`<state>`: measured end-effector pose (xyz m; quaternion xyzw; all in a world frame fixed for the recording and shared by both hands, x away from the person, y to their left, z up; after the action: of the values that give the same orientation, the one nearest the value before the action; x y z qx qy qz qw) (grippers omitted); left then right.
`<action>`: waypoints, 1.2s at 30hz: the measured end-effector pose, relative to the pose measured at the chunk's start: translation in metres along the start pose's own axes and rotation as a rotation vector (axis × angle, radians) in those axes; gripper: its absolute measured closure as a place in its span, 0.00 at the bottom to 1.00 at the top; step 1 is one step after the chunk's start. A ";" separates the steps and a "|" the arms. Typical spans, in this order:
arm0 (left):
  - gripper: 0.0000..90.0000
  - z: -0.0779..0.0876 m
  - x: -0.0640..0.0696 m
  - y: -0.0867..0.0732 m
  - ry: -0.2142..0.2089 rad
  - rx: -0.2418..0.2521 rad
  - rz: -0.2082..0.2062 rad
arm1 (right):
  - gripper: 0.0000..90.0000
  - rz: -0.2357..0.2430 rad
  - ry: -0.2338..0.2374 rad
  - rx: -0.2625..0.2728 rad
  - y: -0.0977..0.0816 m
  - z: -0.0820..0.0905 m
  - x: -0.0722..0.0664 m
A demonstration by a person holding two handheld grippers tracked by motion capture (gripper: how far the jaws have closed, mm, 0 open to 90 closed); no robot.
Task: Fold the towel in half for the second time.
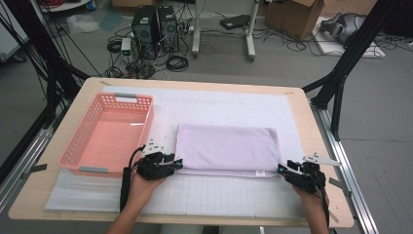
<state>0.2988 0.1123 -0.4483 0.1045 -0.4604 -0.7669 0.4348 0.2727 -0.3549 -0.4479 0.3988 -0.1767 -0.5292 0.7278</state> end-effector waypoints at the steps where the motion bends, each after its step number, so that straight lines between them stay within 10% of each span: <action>1: 0.71 0.000 0.000 -0.001 0.005 -0.002 0.005 | 0.57 0.005 0.000 0.001 0.000 0.001 0.000; 12: 0.93 0.004 0.001 -0.004 -0.007 0.026 -0.016 | 0.93 0.014 0.053 -0.022 -0.001 -0.003 0.001; 36: 0.95 0.030 0.002 -0.006 -0.052 0.096 -0.017 | 0.95 0.056 0.086 0.058 0.007 0.029 -0.011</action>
<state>0.2768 0.1304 -0.4361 0.1095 -0.5069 -0.7500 0.4106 0.2537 -0.3558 -0.4226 0.4372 -0.1715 -0.4856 0.7373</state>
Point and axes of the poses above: each handheld gripper's, and its own axes: z roughly backward along the jaws, y roughly out of its top, x roughly to its right, the point moved 1 cm from there along -z, roughly forward along the jaws, and after that the axes turned 2 degrees about -x, right-handed, at the moved point
